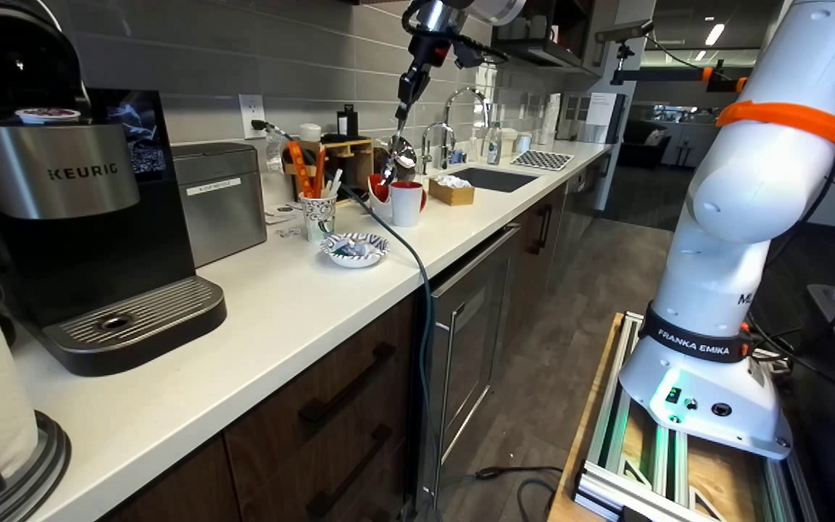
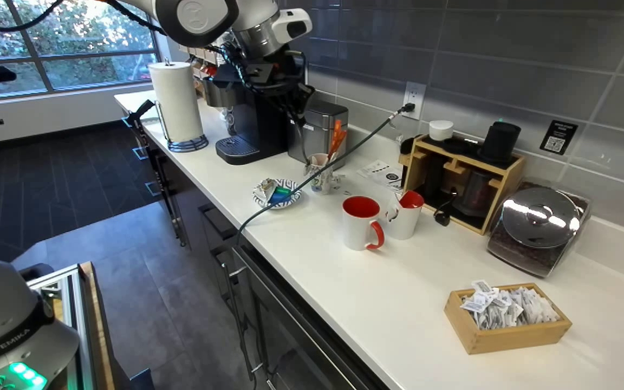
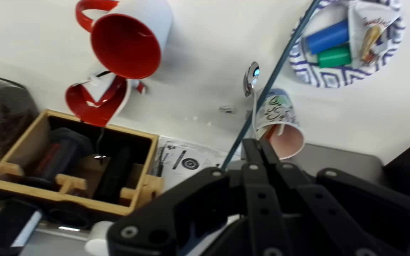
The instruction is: Remove the silver spoon from the mug and put it in the paper cup
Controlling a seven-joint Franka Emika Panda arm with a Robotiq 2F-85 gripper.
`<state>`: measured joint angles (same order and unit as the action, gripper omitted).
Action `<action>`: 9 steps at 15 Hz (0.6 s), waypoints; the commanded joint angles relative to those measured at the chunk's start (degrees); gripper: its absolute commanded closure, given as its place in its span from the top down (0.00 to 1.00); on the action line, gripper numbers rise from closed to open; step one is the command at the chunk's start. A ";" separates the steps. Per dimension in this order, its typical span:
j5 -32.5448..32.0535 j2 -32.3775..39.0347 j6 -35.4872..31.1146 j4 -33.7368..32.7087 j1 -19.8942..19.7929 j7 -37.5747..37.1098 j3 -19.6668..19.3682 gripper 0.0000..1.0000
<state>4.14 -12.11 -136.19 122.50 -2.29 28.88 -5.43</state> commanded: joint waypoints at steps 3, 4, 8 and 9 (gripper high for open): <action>-0.18 -0.97 1.52 1.18 2.14 1.34 -0.35 0.04; -0.16 -0.98 1.52 1.20 2.12 1.64 -0.45 0.04; 4.99 0.37 -8.41 1.43 6.00 1.90 1.57 0.01; 6.04 1.12 -10.56 0.93 7.40 2.07 2.43 0.01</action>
<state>6.96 -12.54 -141.01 123.77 1.61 30.87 -4.64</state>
